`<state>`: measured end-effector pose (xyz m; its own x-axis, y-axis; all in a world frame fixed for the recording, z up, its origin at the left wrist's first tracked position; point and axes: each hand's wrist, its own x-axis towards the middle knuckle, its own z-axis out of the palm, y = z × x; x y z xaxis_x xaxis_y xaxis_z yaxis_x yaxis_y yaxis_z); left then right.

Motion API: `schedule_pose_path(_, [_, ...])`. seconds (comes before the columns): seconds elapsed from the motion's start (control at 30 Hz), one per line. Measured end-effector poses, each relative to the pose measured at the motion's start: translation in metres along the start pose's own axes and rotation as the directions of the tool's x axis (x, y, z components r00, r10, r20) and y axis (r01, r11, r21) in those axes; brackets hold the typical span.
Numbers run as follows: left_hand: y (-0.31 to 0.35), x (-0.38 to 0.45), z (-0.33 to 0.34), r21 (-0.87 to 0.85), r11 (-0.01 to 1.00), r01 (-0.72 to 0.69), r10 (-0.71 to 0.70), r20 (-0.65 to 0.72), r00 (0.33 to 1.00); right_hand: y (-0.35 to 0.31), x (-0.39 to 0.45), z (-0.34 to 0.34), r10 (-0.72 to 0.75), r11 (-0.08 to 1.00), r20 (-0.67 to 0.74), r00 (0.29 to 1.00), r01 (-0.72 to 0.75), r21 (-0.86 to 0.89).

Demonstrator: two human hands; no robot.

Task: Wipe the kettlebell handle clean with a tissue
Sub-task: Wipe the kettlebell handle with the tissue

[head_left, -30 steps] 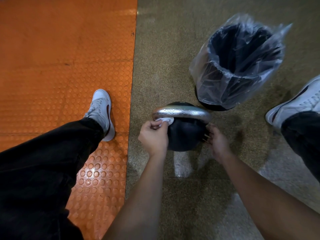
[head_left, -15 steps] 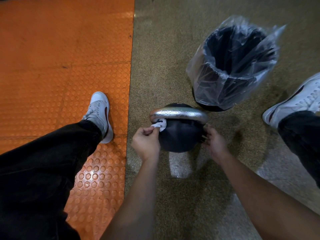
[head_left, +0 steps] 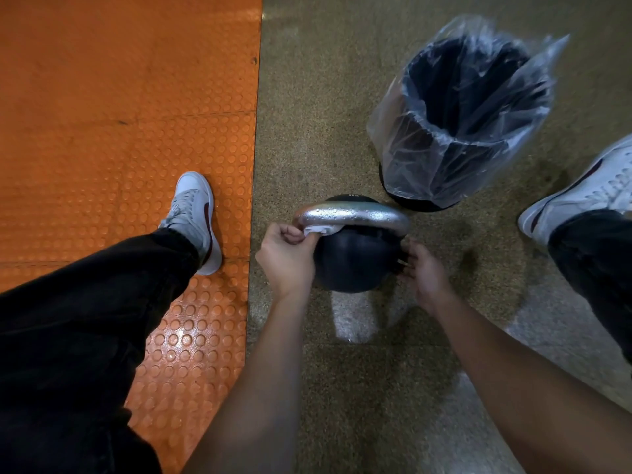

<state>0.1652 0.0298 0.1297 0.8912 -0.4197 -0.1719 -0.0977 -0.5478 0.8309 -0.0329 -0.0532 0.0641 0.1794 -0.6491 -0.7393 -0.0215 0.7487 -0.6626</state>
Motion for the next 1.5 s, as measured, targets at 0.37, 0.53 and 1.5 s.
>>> schedule_pose_path(0.37, [-0.026,0.0,-0.008,-0.173,0.967,0.187,-0.191,-0.005,0.982,0.008,0.005,-0.003,0.005,1.0,-0.017,1.0,-0.005,-0.027])
schedule_pose_path(0.53, [-0.013,-0.011,0.007,-0.411,0.852,0.325,-0.302,0.121,0.946,0.007,0.002,-0.001,-0.005,1.0,-0.016,1.0,0.005,-0.028])
schedule_pose_path(1.5, [0.013,-0.025,0.008,-0.646,-0.515,0.563,-0.351,0.758,0.55,0.016,0.014,-0.006,0.011,1.0,-0.018,1.0,-0.01,0.012])
